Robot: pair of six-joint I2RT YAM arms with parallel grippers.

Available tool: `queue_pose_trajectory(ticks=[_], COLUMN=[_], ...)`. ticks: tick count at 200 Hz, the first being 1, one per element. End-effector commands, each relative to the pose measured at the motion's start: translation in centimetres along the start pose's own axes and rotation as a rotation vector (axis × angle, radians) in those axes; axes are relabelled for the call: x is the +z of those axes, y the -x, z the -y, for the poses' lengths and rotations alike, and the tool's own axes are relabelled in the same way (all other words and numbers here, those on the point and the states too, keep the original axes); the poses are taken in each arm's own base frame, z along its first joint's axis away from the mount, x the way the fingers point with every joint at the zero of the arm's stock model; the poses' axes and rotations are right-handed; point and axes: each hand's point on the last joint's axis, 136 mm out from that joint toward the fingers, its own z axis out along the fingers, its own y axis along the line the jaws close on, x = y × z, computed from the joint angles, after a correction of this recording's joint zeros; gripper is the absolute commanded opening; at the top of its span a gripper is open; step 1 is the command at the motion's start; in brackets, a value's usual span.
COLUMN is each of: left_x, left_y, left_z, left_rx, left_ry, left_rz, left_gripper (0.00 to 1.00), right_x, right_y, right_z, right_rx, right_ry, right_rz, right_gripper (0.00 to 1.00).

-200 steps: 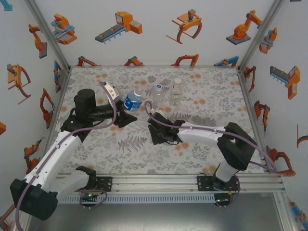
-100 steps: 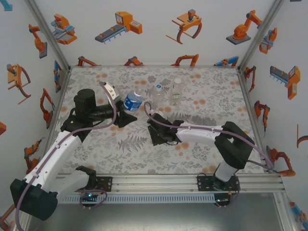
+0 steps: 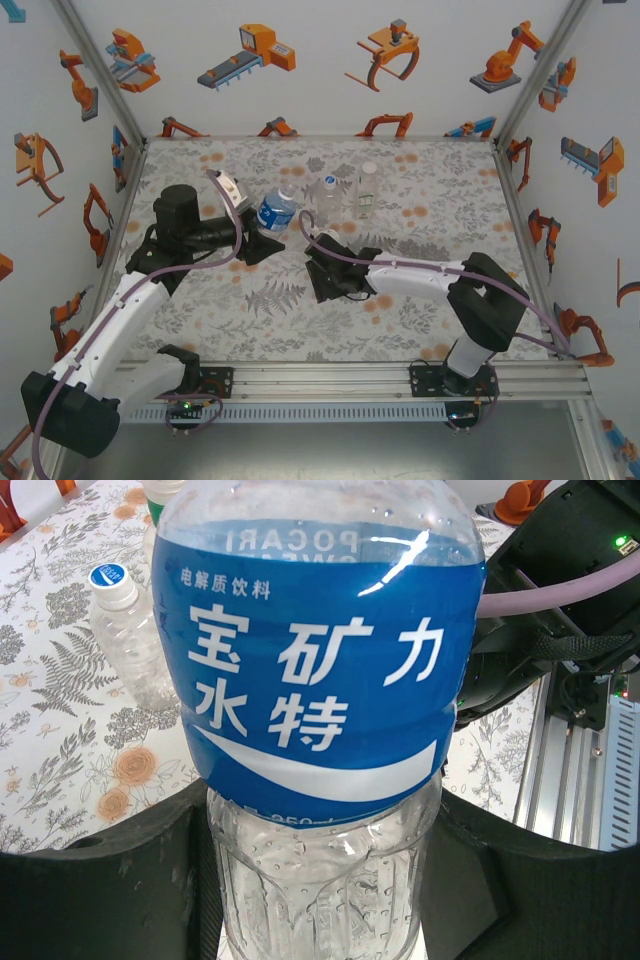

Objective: Screw on the bottle caps

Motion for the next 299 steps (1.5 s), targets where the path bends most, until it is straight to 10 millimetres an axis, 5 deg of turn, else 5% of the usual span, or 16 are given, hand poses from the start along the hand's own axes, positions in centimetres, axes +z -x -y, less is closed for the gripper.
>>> queue_pose_trajectory(ticks=[1, 193, 299], left_x=[-0.4, -0.4, -0.4], left_y=[1.0, 1.0, 1.0], left_z=[0.1, 0.0, 0.0], left_rx=[0.029, 0.027, 0.025], left_ry=[0.004, 0.004, 0.003], left_rz=[0.022, 0.022, 0.022], left_gripper=[0.09, 0.09, 0.09], right_x=[-0.8, 1.0, 1.3], right_y=[0.9, -0.6, -0.7], right_z=[-0.2, 0.2, 0.6], right_rx=[0.010, 0.014, 0.106], right_ry=[-0.011, -0.029, 0.067], right_rz=[0.018, -0.036, -0.028], right_gripper=[0.50, 0.49, 0.25])
